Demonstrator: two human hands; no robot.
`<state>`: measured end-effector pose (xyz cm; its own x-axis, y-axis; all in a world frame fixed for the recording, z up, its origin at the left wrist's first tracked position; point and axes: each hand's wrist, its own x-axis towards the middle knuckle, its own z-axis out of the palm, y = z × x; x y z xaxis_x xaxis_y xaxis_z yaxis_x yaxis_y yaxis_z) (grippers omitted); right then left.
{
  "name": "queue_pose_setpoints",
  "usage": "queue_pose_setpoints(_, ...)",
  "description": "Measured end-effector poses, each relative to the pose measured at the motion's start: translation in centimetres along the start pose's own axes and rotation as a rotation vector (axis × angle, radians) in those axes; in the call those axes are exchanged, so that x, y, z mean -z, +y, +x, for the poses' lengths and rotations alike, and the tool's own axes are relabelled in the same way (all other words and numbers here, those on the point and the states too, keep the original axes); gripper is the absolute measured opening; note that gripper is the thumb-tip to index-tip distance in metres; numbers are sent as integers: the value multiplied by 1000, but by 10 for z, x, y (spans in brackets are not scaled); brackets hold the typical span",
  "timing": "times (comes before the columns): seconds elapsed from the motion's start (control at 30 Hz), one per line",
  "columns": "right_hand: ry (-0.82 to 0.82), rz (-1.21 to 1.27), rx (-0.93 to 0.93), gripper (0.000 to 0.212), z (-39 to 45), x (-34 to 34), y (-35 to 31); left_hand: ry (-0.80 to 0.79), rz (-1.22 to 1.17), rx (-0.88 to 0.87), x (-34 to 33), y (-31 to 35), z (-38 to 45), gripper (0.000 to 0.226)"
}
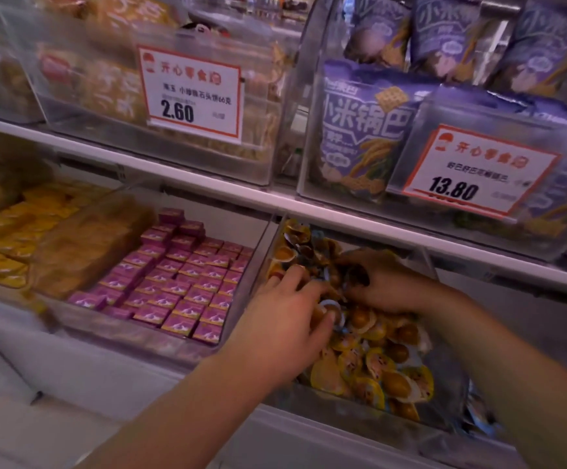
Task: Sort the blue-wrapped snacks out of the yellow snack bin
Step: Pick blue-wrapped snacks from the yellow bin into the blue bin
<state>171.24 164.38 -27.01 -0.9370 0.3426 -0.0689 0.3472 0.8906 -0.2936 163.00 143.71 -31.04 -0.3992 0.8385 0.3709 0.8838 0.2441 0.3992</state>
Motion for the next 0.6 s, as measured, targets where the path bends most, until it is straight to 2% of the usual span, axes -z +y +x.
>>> queue_pose_setpoints(0.2, 74, 388, -20, 39, -38, 6, 4, 88, -36, 7, -4, 3, 6, 48)
queue_pose_setpoints(0.33, 118, 579, -66, 35, -51, 3, -3, 69, -19, -39, -12, 9, 12, 54)
queue_pose_setpoints(0.43, 183, 945, -142, 28, -62, -6, -7, 17, 59, -98, -20, 13, 17, 56)
queue_pose_setpoints(0.5, 212, 1115, -188, 32, -69, -15, -11, -3, 96, -103, -24, 14, 21, 53)
queue_pose_setpoints(0.6, 277, 1025, -169, 37, -75, -26, -15, -2, 77, -73, -25, 16, 27, 44)
